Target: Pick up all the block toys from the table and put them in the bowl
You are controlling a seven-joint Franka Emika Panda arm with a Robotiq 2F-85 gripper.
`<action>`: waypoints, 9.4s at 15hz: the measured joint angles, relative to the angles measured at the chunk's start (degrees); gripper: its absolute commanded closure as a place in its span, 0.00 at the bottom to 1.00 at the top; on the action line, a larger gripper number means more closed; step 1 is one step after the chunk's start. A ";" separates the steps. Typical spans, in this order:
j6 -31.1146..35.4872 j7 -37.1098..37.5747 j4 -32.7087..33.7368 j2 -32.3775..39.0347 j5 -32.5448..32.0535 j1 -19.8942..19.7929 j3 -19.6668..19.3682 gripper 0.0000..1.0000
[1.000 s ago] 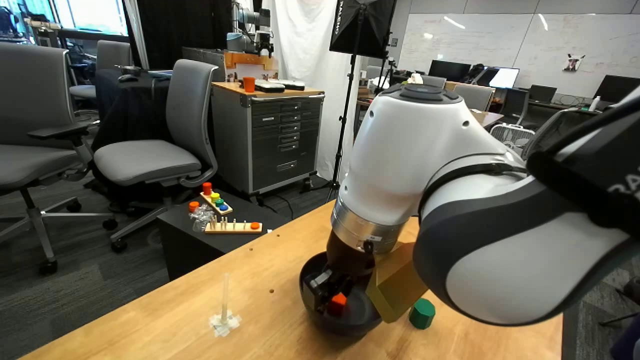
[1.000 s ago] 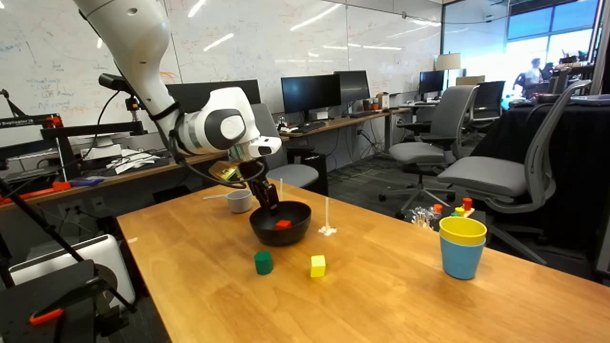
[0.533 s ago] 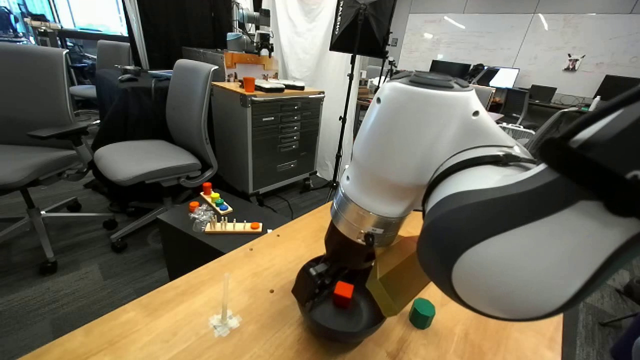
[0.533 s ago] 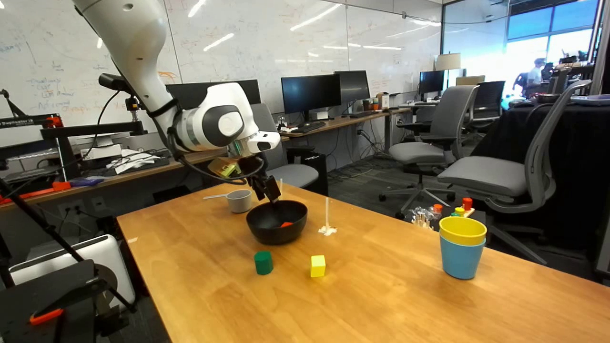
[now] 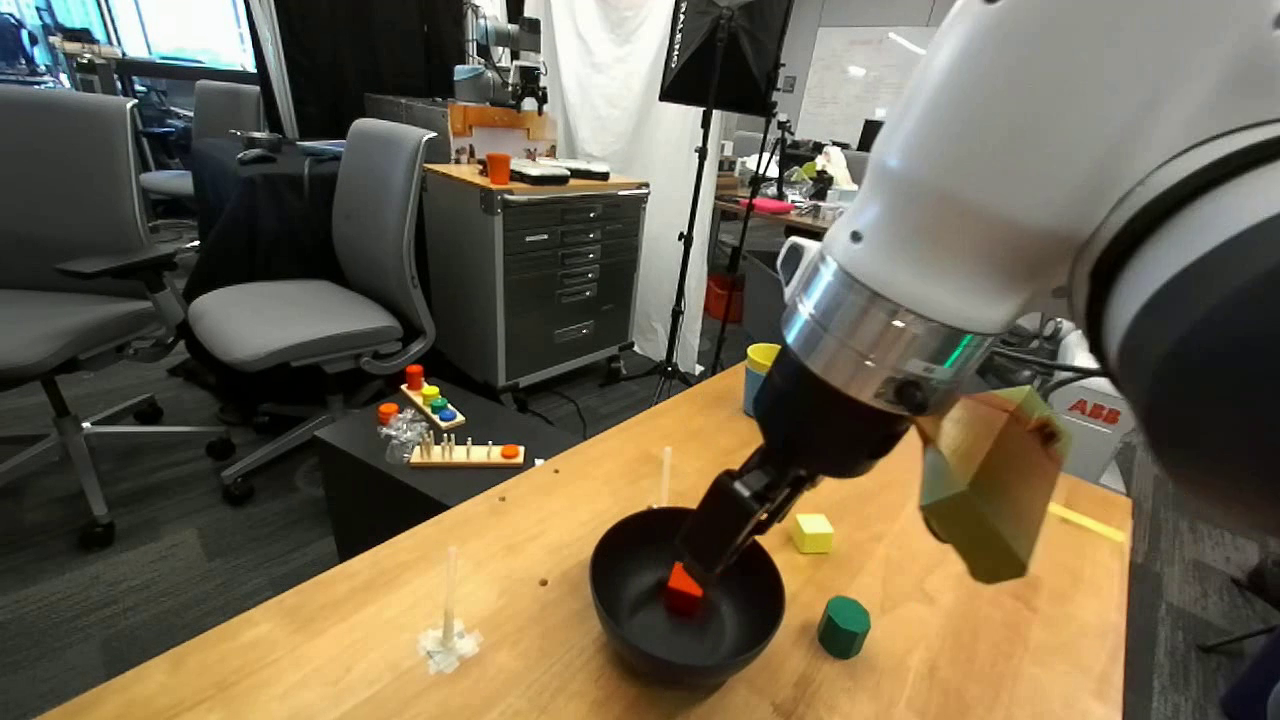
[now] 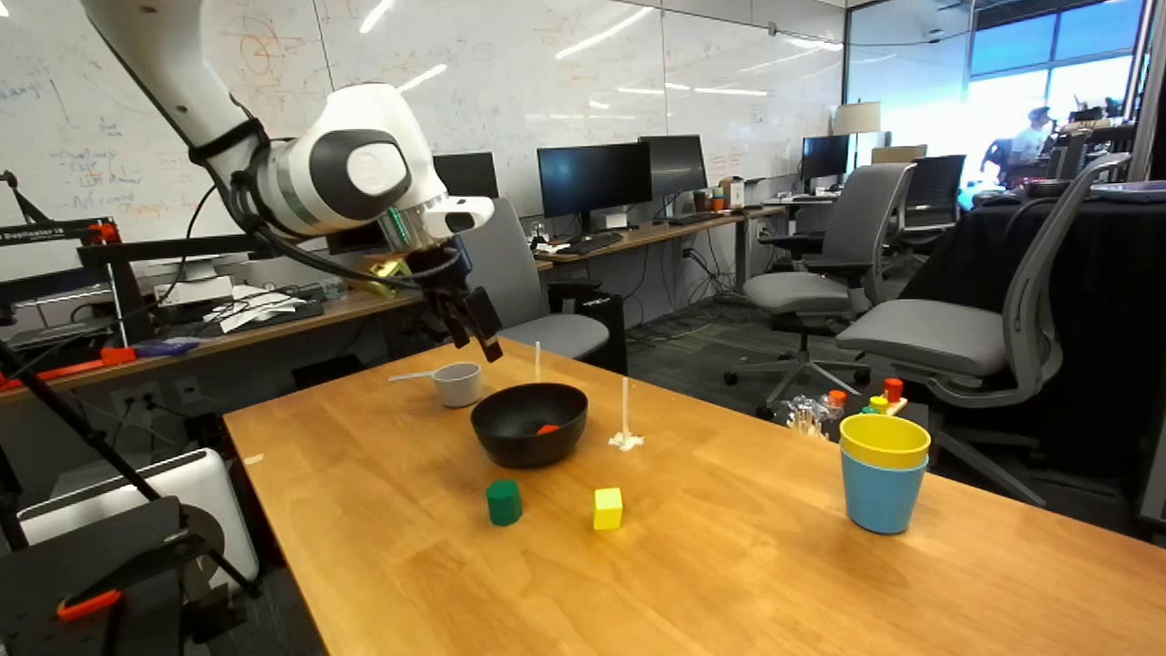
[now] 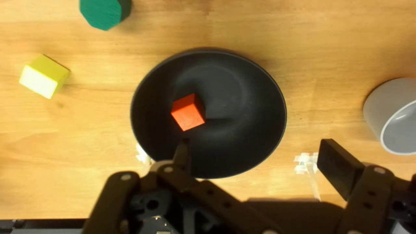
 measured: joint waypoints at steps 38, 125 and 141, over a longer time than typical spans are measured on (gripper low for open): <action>-7.34 -1.30 -4.94 2.75 -8.41 -9.36 -1.73 0.00; -5.63 2.66 15.57 22.42 9.94 -5.05 0.16 0.09; -10.00 2.57 17.99 16.08 13.02 -5.45 0.17 0.00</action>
